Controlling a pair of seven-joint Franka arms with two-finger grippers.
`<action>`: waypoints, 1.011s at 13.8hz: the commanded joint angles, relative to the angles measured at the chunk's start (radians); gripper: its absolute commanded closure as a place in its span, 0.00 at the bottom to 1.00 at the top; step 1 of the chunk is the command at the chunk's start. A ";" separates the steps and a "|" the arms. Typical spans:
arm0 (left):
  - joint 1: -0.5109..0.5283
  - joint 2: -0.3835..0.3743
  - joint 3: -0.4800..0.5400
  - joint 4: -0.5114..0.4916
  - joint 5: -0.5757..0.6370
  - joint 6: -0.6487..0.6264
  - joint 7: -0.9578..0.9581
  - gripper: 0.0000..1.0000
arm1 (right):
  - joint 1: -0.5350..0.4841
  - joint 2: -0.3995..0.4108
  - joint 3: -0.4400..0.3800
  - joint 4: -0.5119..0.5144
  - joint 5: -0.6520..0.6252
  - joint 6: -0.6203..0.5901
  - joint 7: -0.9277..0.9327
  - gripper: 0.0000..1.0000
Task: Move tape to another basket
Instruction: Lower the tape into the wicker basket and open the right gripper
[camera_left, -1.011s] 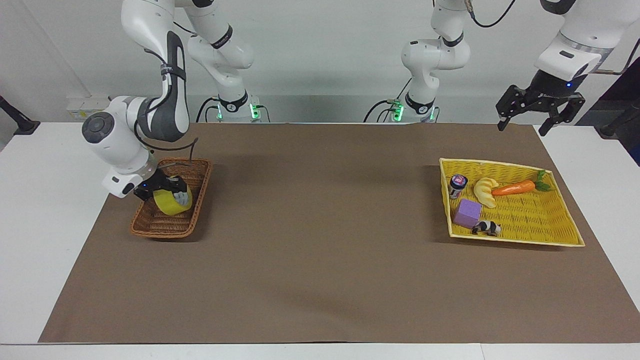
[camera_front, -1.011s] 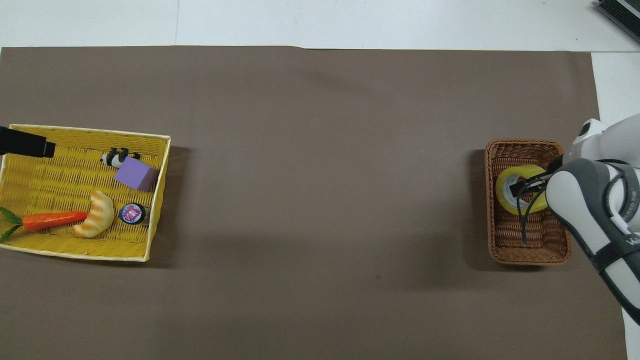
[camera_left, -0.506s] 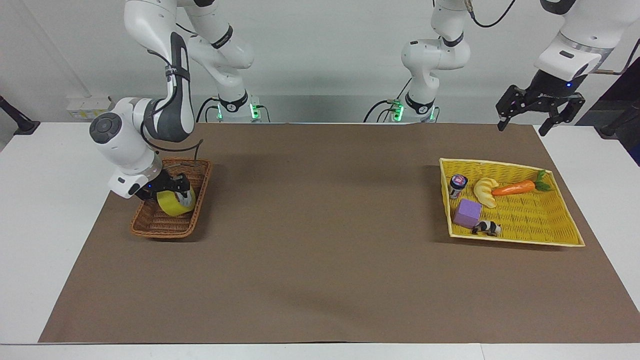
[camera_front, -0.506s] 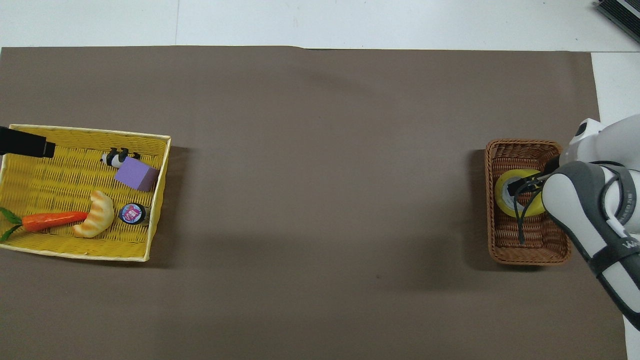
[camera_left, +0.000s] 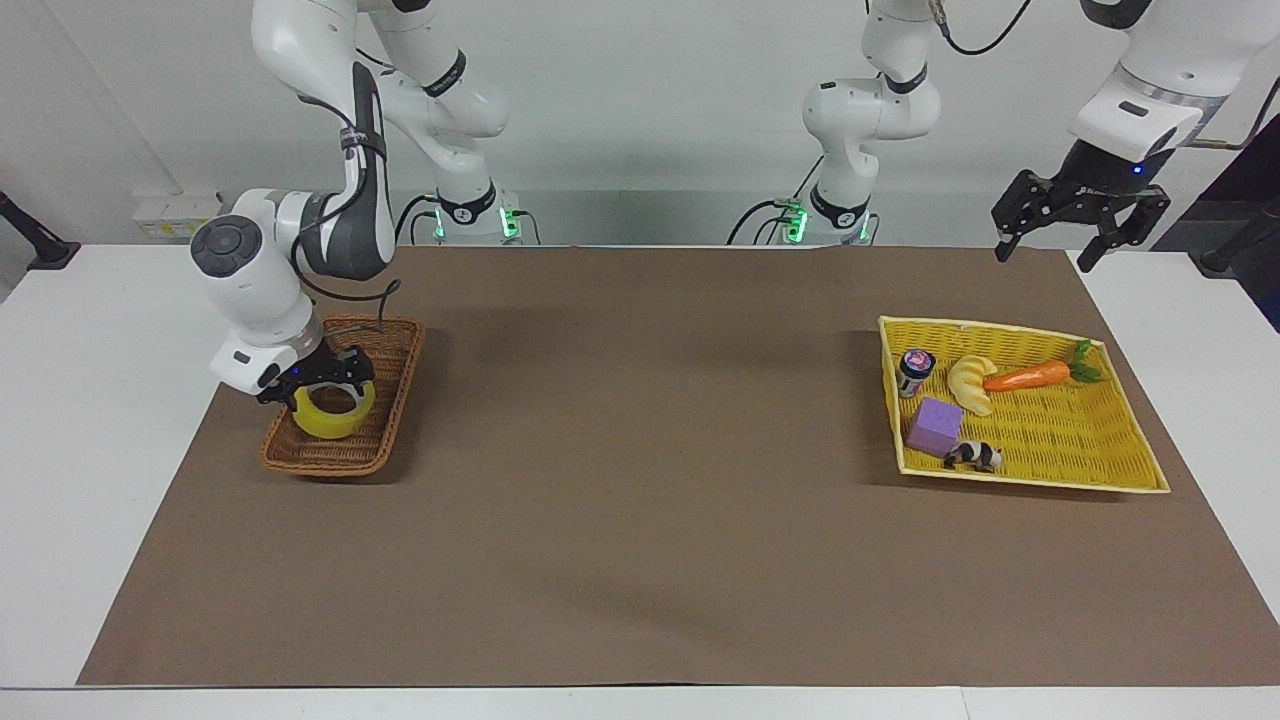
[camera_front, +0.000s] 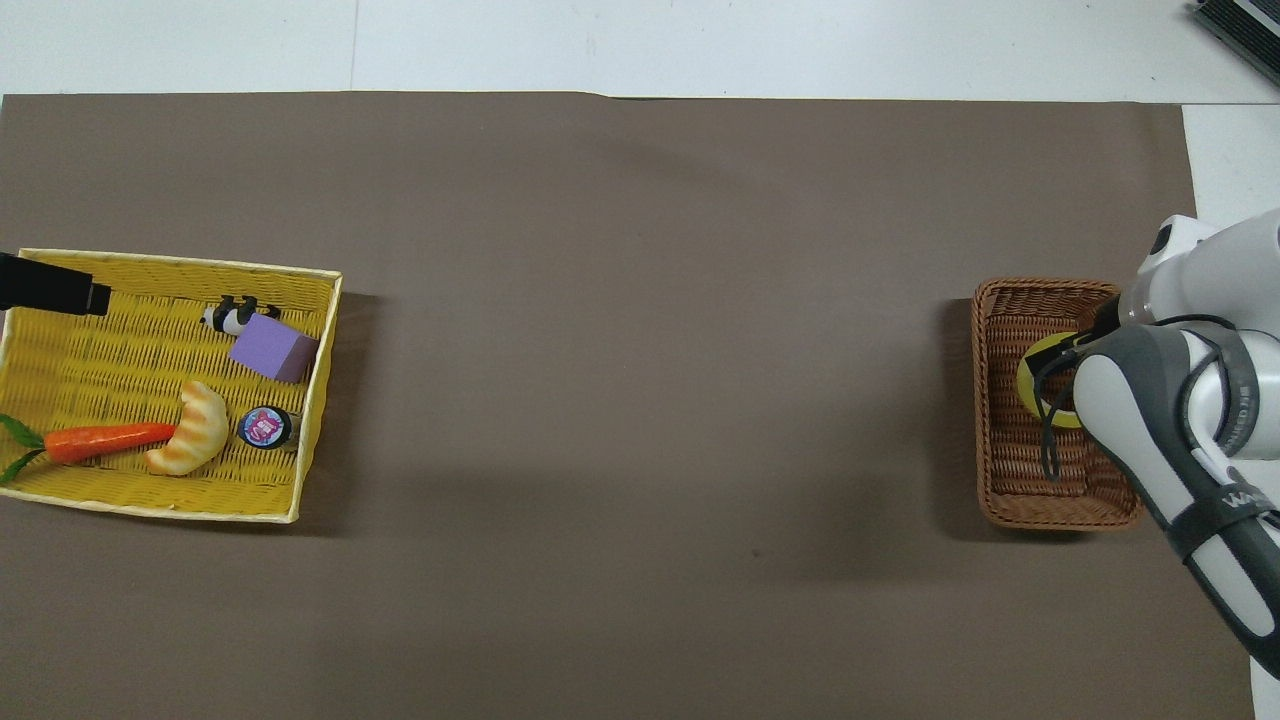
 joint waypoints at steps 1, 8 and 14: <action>0.002 -0.009 -0.004 0.004 0.016 -0.020 0.004 0.00 | -0.001 0.013 0.005 0.036 -0.017 0.005 0.012 0.00; 0.002 -0.009 -0.004 0.004 0.016 -0.020 0.004 0.00 | 0.016 0.006 0.016 0.114 -0.009 -0.047 0.115 0.00; 0.002 -0.009 -0.004 0.004 0.016 -0.020 0.004 0.00 | 0.020 -0.002 0.034 0.206 -0.006 -0.145 0.190 0.00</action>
